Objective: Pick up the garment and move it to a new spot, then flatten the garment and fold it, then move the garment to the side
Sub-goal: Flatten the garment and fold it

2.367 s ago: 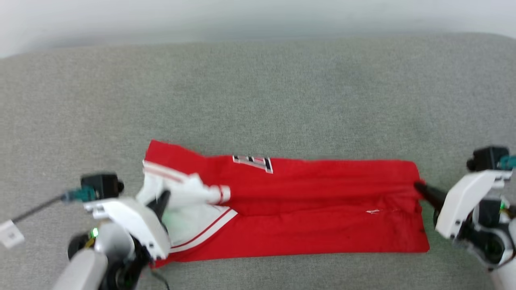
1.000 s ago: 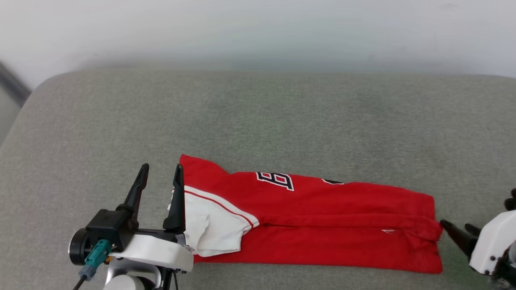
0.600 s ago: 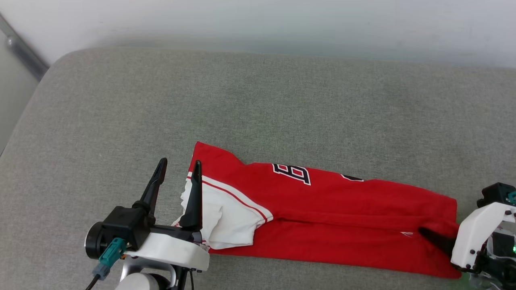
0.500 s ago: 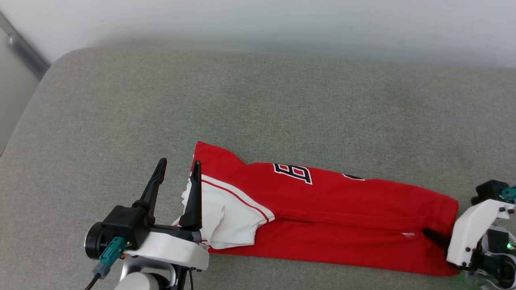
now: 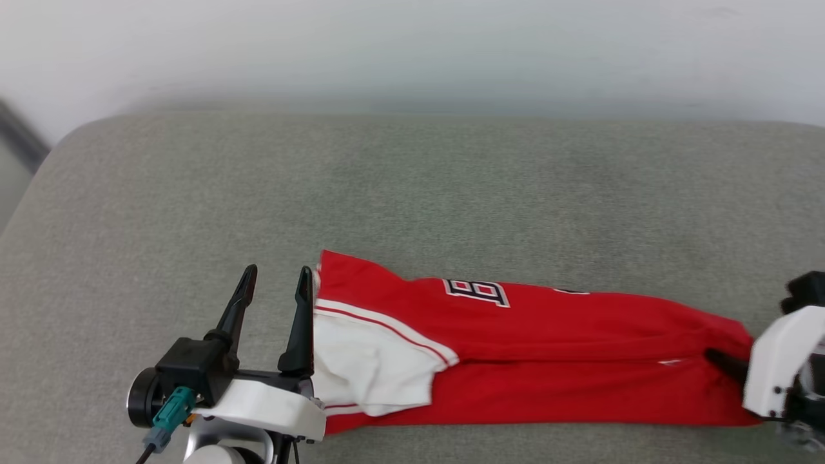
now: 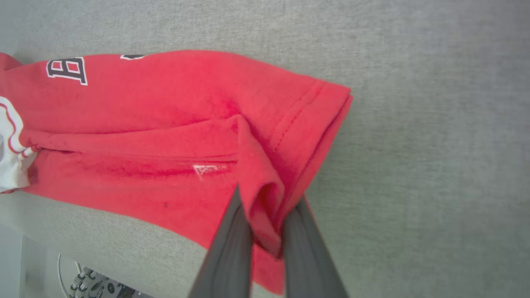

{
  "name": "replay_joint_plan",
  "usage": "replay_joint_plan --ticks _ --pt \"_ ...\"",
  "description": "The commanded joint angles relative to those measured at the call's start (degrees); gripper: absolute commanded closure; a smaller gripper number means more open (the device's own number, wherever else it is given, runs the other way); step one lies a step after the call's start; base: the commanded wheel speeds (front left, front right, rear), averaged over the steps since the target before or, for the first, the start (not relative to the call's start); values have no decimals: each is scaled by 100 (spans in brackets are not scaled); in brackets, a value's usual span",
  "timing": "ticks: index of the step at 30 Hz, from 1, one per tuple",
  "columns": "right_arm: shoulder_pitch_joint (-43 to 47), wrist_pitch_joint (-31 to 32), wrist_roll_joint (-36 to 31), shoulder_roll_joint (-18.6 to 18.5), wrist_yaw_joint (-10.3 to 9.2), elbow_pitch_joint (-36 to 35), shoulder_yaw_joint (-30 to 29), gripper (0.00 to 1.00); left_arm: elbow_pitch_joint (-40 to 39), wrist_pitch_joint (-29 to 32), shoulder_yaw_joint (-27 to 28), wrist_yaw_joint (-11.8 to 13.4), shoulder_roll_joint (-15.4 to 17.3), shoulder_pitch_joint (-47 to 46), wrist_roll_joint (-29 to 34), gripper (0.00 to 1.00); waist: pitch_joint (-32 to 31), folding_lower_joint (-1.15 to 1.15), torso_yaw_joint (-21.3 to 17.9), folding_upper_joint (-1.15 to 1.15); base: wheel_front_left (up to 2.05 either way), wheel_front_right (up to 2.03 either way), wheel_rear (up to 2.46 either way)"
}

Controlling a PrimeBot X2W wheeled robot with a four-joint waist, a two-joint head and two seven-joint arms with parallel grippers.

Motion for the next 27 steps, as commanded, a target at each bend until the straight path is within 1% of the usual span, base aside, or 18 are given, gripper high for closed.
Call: replay_joint_plan --ticks 1,5,8,10,12,14,16,18,19,21,23,24,27 --pt "77 -1 -82 -94 -6 -33 -107 100 -26 5 0 25 21 87 -19 0 -60 0 -107 0 0 0 0" --pt "173 29 -236 -241 -5 -106 -612 100 -62 6 7 39 42 110 -21 0 -127 0 -264 0 0 0 0" --pt "234 83 -367 -247 -5 -207 -1088 100 -63 6 -3 58 40 141 -27 0 -178 0 -350 0 0 0 0" --pt "246 160 -327 -92 -4 -288 -1367 100 -72 5 2 82 46 163 -28 0 -193 0 -404 0 0 0 0" --pt "181 322 -109 147 -4 -338 -1627 100 -83 8 -8 82 43 172 -38 0 -191 0 -441 0 0 0 0" --pt "59 578 239 468 -4 -366 -1870 100 -84 11 -15 82 41 163 -44 0 -188 0 -459 0 0 0 0" --pt "-95 998 856 969 -4 -327 -2145 100 -83 16 -23 71 45 144 -54 0 -184 0 -464 0 0 0 0" --pt "-174 1517 1387 1356 -4 -266 -2392 100 -74 31 -42 55 47 104 -55 0 -177 0 -441 0 0 0 0" --pt "-312 1977 1943 1667 -4 -229 -2621 100 -72 50 -64 42 47 69 -48 0 -164 0 -403 0 0 0 0" --pt "-413 2364 2430 1861 -4 -128 -2758 100 -71 65 -87 42 43 31 -40 0 -134 0 -345 0 0 0 0" --pt "-508 2579 2780 1945 -4 0 -2731 100 -64 82 -115 15 33 -25 -38 0 -102 0 -280 0 0 0 0" --pt "-539 2621 2881 1959 -4 53 -2649 100 -56 97 -133 4 25 -47 -32 0 -90 0 -245 0 0 0 0" --pt "-593 2493 3456 1970 -4 397 -2031 100 -35 117 -192 -28 -4 -151 -18 0 -27 0 -110 0 0 0 0"
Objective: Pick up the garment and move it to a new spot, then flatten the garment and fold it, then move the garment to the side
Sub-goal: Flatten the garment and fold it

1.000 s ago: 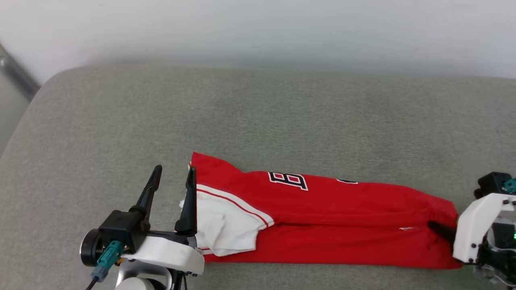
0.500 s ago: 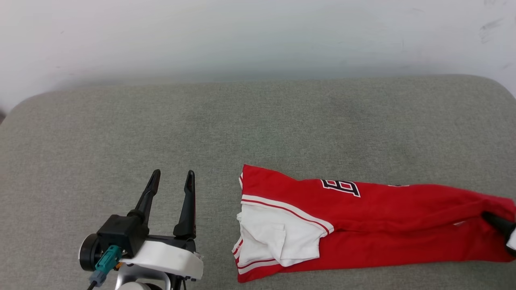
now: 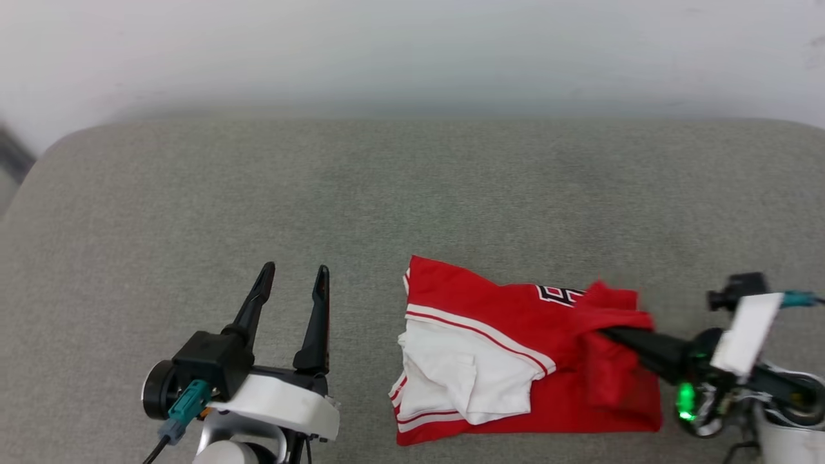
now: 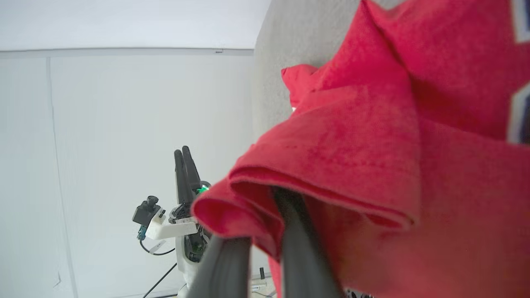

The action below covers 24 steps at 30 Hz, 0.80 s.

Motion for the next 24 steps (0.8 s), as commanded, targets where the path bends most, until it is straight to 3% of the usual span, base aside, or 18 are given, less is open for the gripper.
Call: replay_joint_plan --ticks 1,2,4,11,12,13,14,18,24 --pt "-50 -112 185 48 -2 97 331 100 12 8 -34 -36 -18 -120 24 0 69 0 122 0 0 0 0" --pt "-107 -495 596 39 -2 259 1146 100 41 13 -66 -57 -59 -223 39 0 148 0 251 0 0 0 0" --pt "-154 -833 691 39 -2 268 1675 100 61 7 -99 -85 -87 -289 41 0 210 0 347 0 0 0 0" --pt "-348 -2053 410 34 -2 403 2778 100 167 -53 -132 -128 -176 -418 2 0 355 0 614 0 0 0 0" --pt "-360 -2133 377 34 -2 456 2866 80 180 -66 -134 -131 -185 -422 1 0 370 0 638 0 0 0 0" --pt "-409 -2250 293 35 -1 452 2941 14 193 -80 -139 -133 -197 -424 -2 0 388 0 657 0 0 0 0" --pt "-444 -2352 246 35 -1 468 3003 0 208 -87 -143 -132 -205 -421 -3 0 403 0 668 0 0 0 0" --pt "-556 -2617 -113 -68 -1 375 3342 0 243 -128 -123 -133 -208 -425 -23 0 449 0 661 0 0 0 0" --pt "-798 -2871 -1017 -556 -2 -228 4209 0 302 -151 -91 -109 -182 -401 -35 0 400 0 503 0 0 0 0"
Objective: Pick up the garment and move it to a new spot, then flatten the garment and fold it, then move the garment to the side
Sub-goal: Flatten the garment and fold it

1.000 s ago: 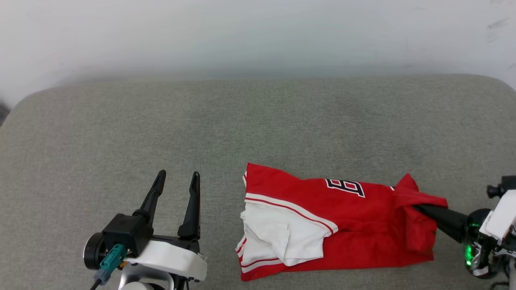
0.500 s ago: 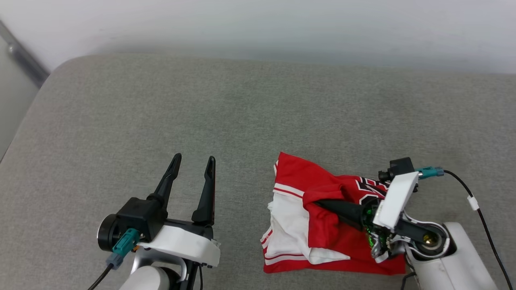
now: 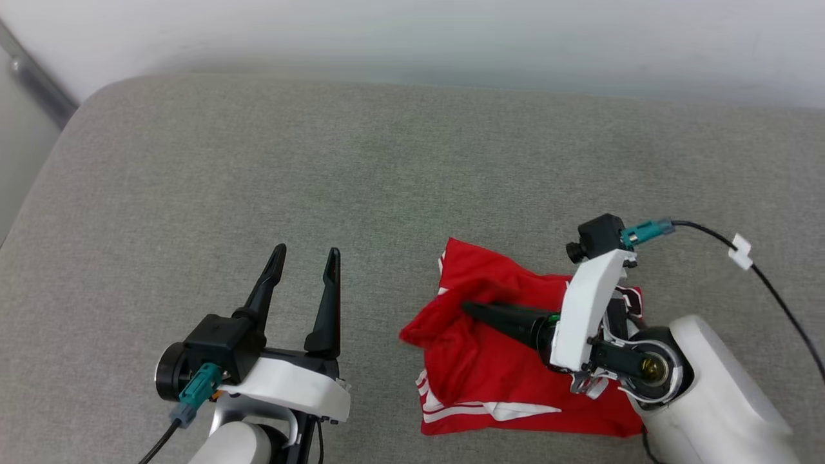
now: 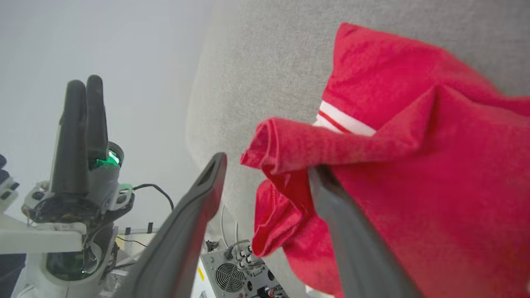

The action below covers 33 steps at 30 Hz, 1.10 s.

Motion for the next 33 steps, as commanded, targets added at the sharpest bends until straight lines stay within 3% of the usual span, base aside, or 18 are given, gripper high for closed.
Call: replay_joint_plan --ticks 1,5,8,12,16,24,33 --pt "-103 -110 -316 -215 -2 -201 257 0 21 -20 22 1 23 -10 -18 0 -53 0 -79 0 0 0 0" --pt "-187 -568 -1234 -791 -2 -659 722 0 50 -37 59 49 54 78 -46 0 -157 0 -237 0 0 0 0" --pt "-107 -1026 -2004 -1195 -2 -792 730 0 65 -51 93 101 70 120 -39 0 -231 0 -357 0 0 0 0" --pt "187 -1544 -2747 -1521 -2 -857 279 0 89 -63 151 152 116 213 -72 0 -300 0 -533 0 0 0 0" --pt "488 -1957 -3111 -1595 -2 -941 -366 0 110 -70 264 206 160 307 -129 0 -367 0 -673 0 0 0 0" --pt "1426 -3163 -3826 -1198 -2 -1592 -1925 0 200 -121 524 359 264 606 -273 0 -578 0 -920 0 0 0 0" --pt "2378 -3937 -4328 -664 -2 -2374 -2199 0 448 -186 689 382 231 954 -379 0 -894 0 -937 0 0 0 0"
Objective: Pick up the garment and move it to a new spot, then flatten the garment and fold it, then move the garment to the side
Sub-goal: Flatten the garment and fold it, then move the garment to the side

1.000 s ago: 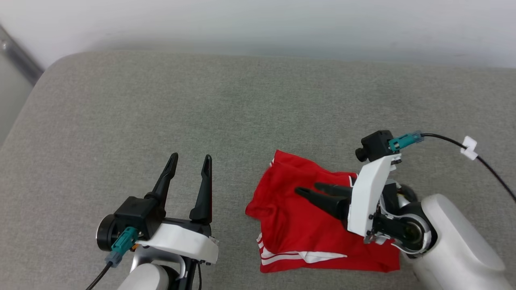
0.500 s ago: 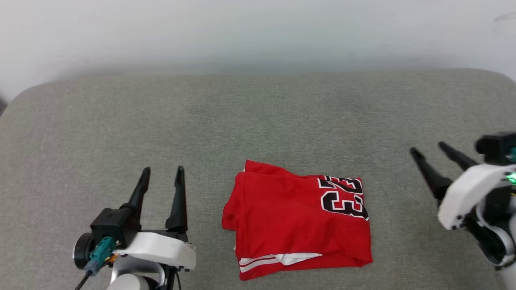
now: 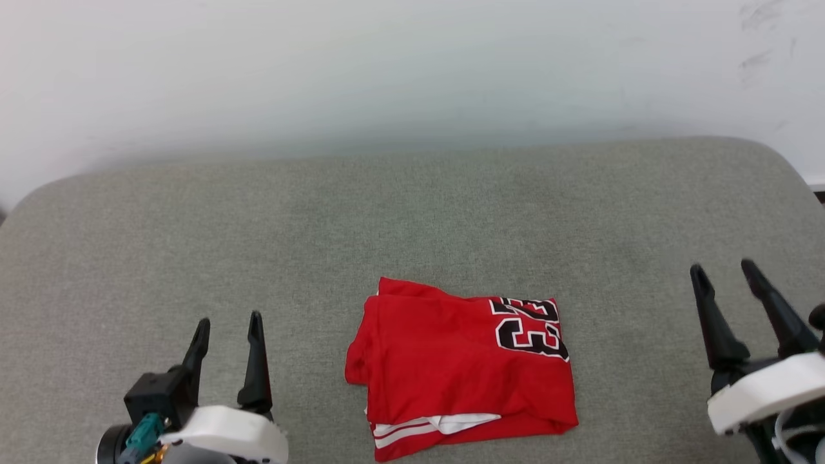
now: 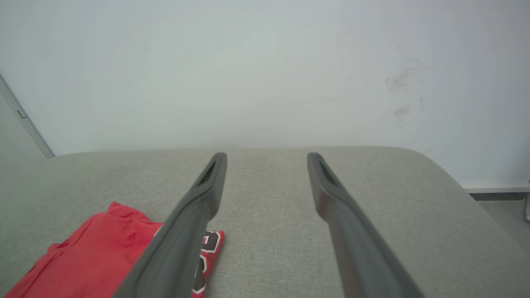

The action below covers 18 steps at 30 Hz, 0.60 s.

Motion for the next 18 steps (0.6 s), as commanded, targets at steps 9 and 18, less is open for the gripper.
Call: replay_joint_plan --ticks 9,18 --pt "679 -10 -285 284 -2 -381 -53 0 198 -63 67 -37 42 393 56 0 -274 0 -7 0 0 0 0" --pt "855 180 -406 416 -2 -627 -160 0 243 -81 120 -75 20 455 104 0 -317 0 3 0 0 0 0"
